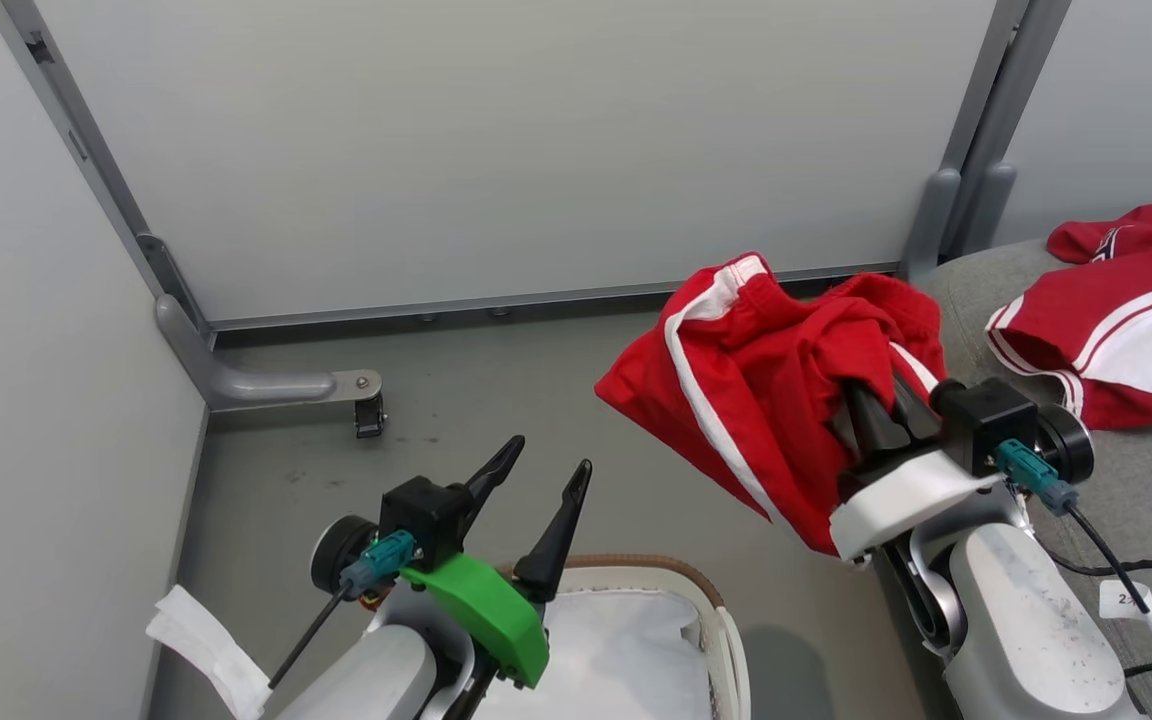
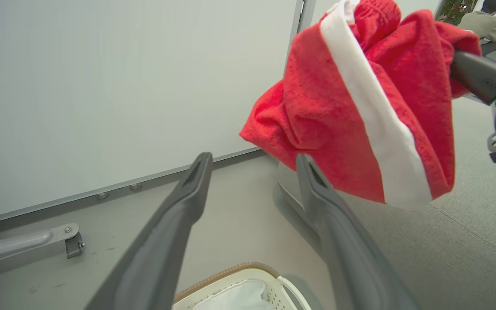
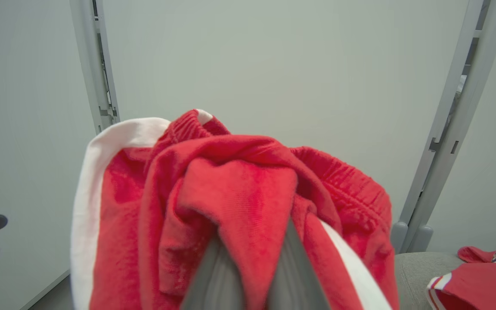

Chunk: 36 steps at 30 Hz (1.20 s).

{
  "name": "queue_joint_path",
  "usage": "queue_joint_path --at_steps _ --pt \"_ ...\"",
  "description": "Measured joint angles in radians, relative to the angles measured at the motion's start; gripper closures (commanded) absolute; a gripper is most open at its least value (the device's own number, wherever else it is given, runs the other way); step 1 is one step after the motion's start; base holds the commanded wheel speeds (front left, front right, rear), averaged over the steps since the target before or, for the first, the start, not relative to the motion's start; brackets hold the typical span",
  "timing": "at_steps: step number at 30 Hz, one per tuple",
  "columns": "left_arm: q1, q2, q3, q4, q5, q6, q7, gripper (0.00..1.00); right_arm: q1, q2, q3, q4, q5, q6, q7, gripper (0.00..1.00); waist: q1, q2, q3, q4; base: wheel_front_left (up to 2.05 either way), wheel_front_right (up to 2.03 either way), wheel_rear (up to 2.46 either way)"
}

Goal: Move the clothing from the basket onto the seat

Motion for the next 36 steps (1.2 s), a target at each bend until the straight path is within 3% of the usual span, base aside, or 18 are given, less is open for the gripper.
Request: queue_joint_path --at_steps 15,36 --pt "0.024 -0.030 0.027 -0.037 0.038 -0.004 -0.005 0.00 0.017 0.000 -0.069 -0.011 -0.042 0.000 0.000 1.00 0.0000 0.0000 0.013 -0.046 0.00 0.00 0.00" --pt "0.001 -0.056 0.051 -0.042 0.117 -0.019 -0.005 0.00 0.014 -0.001 -0.193 -0.054 -0.085 0.000 0.000 1.00 0.0000 0.0000 0.132 -0.324 0.00 0.00 0.00"
